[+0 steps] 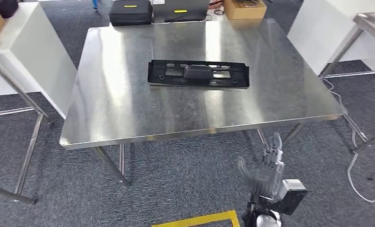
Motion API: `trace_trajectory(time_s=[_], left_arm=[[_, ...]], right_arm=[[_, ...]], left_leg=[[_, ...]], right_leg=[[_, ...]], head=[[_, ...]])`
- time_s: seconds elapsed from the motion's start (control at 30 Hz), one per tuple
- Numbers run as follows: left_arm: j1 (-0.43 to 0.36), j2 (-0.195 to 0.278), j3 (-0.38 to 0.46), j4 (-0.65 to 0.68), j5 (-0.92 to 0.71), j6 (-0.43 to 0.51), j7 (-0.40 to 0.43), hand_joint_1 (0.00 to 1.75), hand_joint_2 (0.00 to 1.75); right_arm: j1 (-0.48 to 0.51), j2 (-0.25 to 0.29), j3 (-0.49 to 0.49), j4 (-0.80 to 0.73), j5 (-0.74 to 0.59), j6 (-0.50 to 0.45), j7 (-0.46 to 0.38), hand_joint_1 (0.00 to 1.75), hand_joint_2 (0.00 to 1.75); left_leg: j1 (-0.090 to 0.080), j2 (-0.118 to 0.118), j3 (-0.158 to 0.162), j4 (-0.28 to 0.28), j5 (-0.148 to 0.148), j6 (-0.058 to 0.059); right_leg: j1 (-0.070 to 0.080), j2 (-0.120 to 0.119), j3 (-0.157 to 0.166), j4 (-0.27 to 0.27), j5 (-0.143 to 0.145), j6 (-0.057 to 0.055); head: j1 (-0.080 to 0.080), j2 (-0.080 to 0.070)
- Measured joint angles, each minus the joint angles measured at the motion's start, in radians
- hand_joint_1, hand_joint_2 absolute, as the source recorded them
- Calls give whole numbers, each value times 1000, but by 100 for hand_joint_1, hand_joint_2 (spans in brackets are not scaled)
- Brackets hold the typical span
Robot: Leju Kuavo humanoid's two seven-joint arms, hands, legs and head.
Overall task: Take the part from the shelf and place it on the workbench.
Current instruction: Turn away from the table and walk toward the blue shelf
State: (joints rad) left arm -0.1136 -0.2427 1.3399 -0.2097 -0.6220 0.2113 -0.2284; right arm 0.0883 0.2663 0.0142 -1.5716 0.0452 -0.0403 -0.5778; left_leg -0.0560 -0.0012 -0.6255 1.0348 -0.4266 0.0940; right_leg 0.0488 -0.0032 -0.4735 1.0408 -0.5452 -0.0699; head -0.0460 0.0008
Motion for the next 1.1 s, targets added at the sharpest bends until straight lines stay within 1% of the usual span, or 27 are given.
trace_trajectory(time_s=[0.03,0.07,0.13,0.17,0.2,0.27,0.3,0.33,0.37,0.4,0.43,0.47,0.5,0.53,0.6,0.63,0.67,0.7,0.77,0.8,0.83,0.87,0.9,0.97,1.0,1.03,1.1], left_arm=[[-2,-7,-1,2,-3,4,-2,0,0],[-3,-11,-2,3,-6,9,-4,0,0],[-2,-21,-4,5,-13,19,-8,0,0],[-1,-24,-5,6,-15,23,-10,0,0],[-1,-24,-7,6,-16,26,-11,0,0],[-1,-23,-11,7,-17,30,-12,0,0],[-1,-19,-12,7,-17,31,-13,0,0],[-1,-16,-13,7,-17,31,-13,0,0],[-2,-13,-14,6,-17,31,-14,0,0],[-2,-11,-14,6,-17,31,-14,0,0],[-3,-11,-15,7,-17,31,-14,0,0],[-5,-12,-16,7,-17,30,-14,0,0],[-7,-14,-16,8,-17,30,-14,0,0],[-8,-15,-17,7,-17,29,-14,0,0],[-6,-12,-17,6,-18,30,-14,0,0],[-5,-10,-17,6,-18,31,-14,0,0],[-4,-9,-17,6,-18,31,-14,0,0],[-3,-8,-17,6,-18,32,-14,0,0],[-2,-8,-17,5,-19,34,-13,0,0],[-1,-9,-17,5,-21,35,-12,0,0],[0,-9,-17,6,-26,35,-11,0,0],[0,-10,-19,6,-33,35,-12,0,0],[1,-11,-21,6,-41,34,-14,0,0],[2,-10,-31,6,-57,28,-23,0,0],[2,-9,-37,6,-63,24,-29,0,0],[3,-7,-41,6,-68,19,-35,0,0],[3,-4,-48,6,-73,10,-47,0,0]], right_arm=[[-7,1,-2,-1,-6,-8,2,0,175],[-14,1,-5,-2,-10,-19,4,0,175],[-24,1,-11,-2,-15,-38,6,0,175],[-25,2,-13,-2,-16,-43,7,0,175],[-26,3,-14,-2,-17,-45,7,0,175],[-27,5,-16,-1,-17,-46,8,0,175],[-27,6,-17,1,-17,-46,8,0,175],[-26,6,-18,2,-17,-46,8,0,175],[-26,6,-19,4,-17,-46,8,0,175],[-27,6,-20,5,-17,-46,8,0,175],[-28,6,-20,6,-17,-46,8,0,175],[-30,6,-22,5,-17,-46,8,0,175],[-31,6,-23,4,-17,-46,8,0,175],[-32,7,-24,3,-17,-46,8,0,175],[-26,7,-25,5,-17,-46,8,0,175],[-22,6,-26,6,-17,-46,8,0,175],[-19,5,-28,7,-17,-46,8,0,175],[-18,4,-29,8,-17,-46,9,0,175],[-20,3,-31,8,-21,-48,10,0,175],[-21,3,-32,9,-25,-52,10,0,175],[-20,2,-34,9,-31,-57,11,0,175],[-19,0,-35,9,-38,-65,11,0,175],[-18,-1,-36,10,-47,-74,10,0,175],[-12,-5,-38,8,-66,-96,6,0,175],[-7,-7,-40,6,-74,-106,4,0,131],[0,-9,-43,4,-81,-115,3,0,87],[16,-13,-50,-1,-89,-128,0,0,0]], left_leg=[[16,1,-4,-2,10,-11],[27,1,-7,-8,22,-27],[42,-2,-12,-20,32,-50],[43,-4,-16,-15,14,-61],[45,-7,-22,7,-22,-71],[62,-8,-39,100,-113,-108],[76,-7,-46,153,-133,-128],[93,-6,-46,191,-129,-150],[111,-4,-32,201,-104,-174],[129,-2,-2,178,-73,-198],[148,0,39,128,-62,-227],[156,-5,76,79,-69,-244],[159,-9,94,44,-87,-246],[154,-14,96,29,-110,-231],[137,-15,69,37,-117,-170],[132,-11,60,37,-109,-143],[128,-8,50,33,-95,-123],[125,-5,38,29,-80,-109],[116,-1,15,25,-53,-93],[110,0,2,25,-41,-89],[104,1,-10,26,-30,-86],[98,1,-23,26,-19,-85],[93,1,-34,26,-9,-85],[87,0,-50,26,9,-90],[85,0,-53,23,18,-94],[83,-1,-54,20,27,-99],[81,-2,-50,8,44,-108]], right_leg=[[6,-2,22,-46,-2,-11],[11,-5,30,-77,6,-12],[6,-3,36,-132,52,-17],[-3,-3,39,-160,78,-20],[-16,-3,37,-182,103,-19],[-41,-5,20,-192,133,4],[-55,-7,7,-190,145,23],[-70,-9,-7,-185,156,40],[-87,-12,-25,-174,163,56],[-104,-15,-46,-156,167,71],[-113,-17,-71,-129,167,89],[-123,-17,-102,-97,164,109],[-124,-17,-127,-68,161,129],[-125,-16,-146,-48,161,148],[-134,-15,-158,-52,176,174],[-141,-13,-163,-57,177,179],[-144,-12,-172,-46,158,175],[-143,-10,-189,-10,119,163],[-129,-7,-227,124,8,132],[-119,-5,-238,192,-30,125],[-108,-2,-235,238,-47,123],[-98,-1,-214,249,-46,123],[-89,0,-175,219,-32,122],[-74,2,-65,83,-15,113],[-66,4,-23,23,-14,109],[-60,5,0,-18,-17,106],[-51,8,-1,-34,-11,104]], head=[[-6,0],[-5,0],[13,0],[19,0],[25,0],[25,0],[25,0],[24,0],[24,0],[23,0],[20,0],[10,0],[6,0],[1,0],[12,0],[18,0],[27,0],[32,0],[44,0],[47,0],[48,0],[48,0],[47,0],[48,0],[47,0],[48,0],[49,0]])
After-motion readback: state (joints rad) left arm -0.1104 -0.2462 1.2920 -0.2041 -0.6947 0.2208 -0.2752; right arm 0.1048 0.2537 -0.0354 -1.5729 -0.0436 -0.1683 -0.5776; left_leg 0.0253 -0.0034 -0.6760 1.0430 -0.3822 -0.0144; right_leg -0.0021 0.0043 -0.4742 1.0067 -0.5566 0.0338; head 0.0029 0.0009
